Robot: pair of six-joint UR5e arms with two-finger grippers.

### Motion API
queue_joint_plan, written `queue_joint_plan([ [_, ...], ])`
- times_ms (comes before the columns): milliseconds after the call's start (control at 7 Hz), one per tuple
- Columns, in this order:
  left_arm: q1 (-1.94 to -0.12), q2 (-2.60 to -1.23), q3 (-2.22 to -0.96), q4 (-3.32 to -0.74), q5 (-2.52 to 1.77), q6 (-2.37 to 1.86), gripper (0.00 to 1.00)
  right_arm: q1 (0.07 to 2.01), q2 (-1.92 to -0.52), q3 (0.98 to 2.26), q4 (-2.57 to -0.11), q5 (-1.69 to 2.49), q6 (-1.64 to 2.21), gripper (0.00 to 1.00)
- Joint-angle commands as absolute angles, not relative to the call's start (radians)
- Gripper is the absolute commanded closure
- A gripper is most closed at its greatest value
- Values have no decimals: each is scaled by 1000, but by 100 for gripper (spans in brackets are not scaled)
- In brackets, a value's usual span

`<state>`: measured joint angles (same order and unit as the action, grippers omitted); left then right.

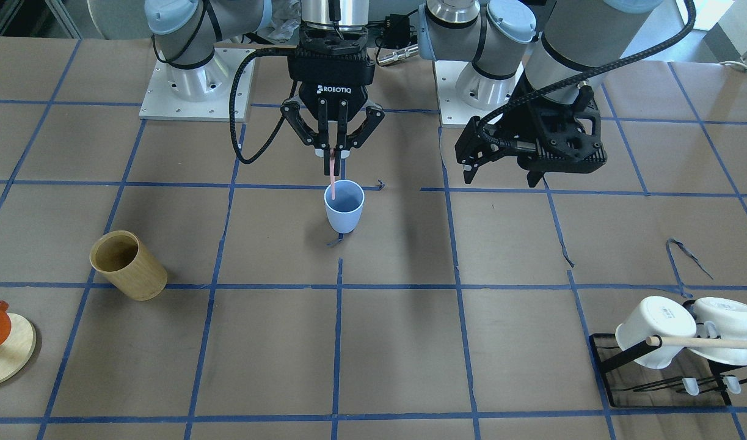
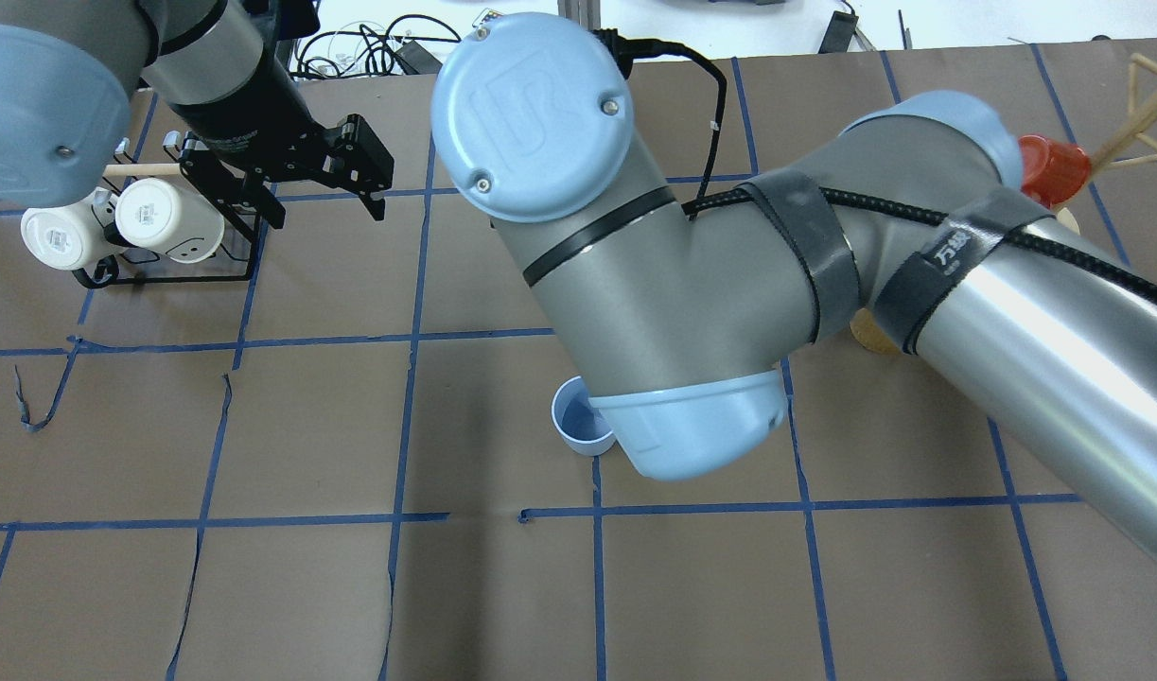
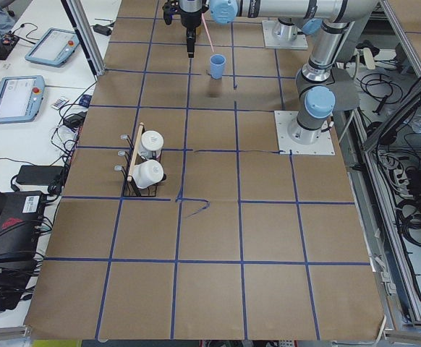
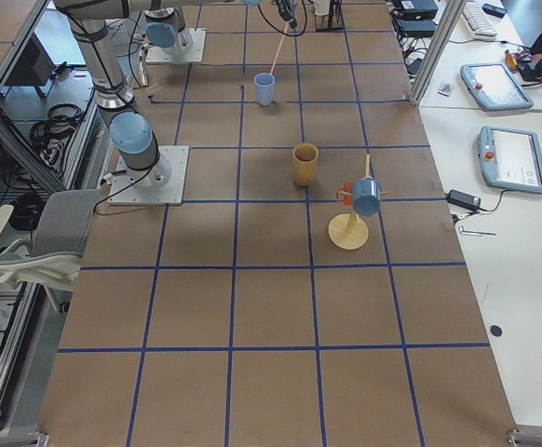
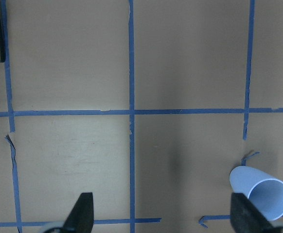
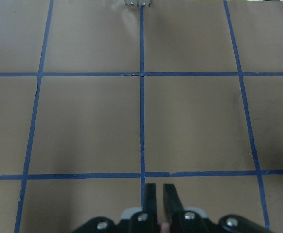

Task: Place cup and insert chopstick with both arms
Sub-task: 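Lower the pink chopstick into the blue cup with the right gripper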

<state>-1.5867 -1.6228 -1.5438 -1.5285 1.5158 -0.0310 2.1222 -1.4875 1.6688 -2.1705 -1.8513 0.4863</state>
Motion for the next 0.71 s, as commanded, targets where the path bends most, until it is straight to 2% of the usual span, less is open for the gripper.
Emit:
queue_joint_plan([
  [0,-1589,-1621,-1552,-1528,1517,-35,0,2134,-1483,1680,-2171,-1845,492,100],
  [571,-1588,-1620,-1551,-1526,1525,-32,0,2158,-1477,1727,-2174,-1841,494,100],
])
